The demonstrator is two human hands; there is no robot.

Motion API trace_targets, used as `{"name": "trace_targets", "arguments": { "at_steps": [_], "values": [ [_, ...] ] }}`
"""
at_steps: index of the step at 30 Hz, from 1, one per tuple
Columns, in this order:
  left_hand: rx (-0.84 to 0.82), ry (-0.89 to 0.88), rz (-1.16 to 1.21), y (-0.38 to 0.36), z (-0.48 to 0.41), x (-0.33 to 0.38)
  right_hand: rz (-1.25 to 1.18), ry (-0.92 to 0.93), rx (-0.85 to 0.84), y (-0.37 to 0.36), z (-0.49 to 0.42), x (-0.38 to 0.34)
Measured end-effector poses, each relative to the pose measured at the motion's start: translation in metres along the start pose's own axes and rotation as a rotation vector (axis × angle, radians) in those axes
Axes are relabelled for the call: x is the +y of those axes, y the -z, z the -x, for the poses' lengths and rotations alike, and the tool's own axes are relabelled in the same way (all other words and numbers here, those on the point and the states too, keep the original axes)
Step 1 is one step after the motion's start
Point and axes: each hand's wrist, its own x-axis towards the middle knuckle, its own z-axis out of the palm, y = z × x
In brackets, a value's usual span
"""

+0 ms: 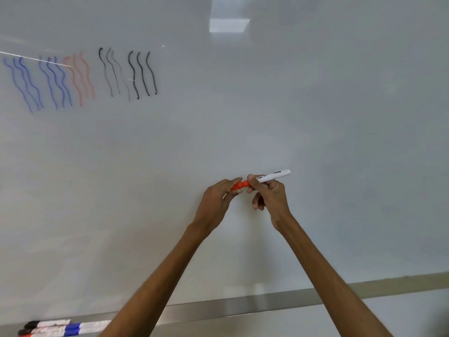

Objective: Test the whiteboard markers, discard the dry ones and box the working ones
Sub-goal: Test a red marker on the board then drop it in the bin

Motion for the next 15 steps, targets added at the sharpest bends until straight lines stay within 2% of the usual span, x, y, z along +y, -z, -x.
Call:
{"name": "trace_targets", "arguments": {
  "at_steps": [6,9,15],
  "values": [
    [-0.137,0.044,0.044,-0.01,0.006,0.008,0.024,-0.03,0.039,0.009,0.005,0.007],
    [-0.189,0.027,-0.005,-0.014,0.009,0.01,-0.001,-0.045,0.055,0.011,0.008,0.01],
    [-0.199,0.018,-0.042,-0.027,0.015,0.012,-0.096,-0.073,0.098,0.012,0.016,0.018]
  ]
}}
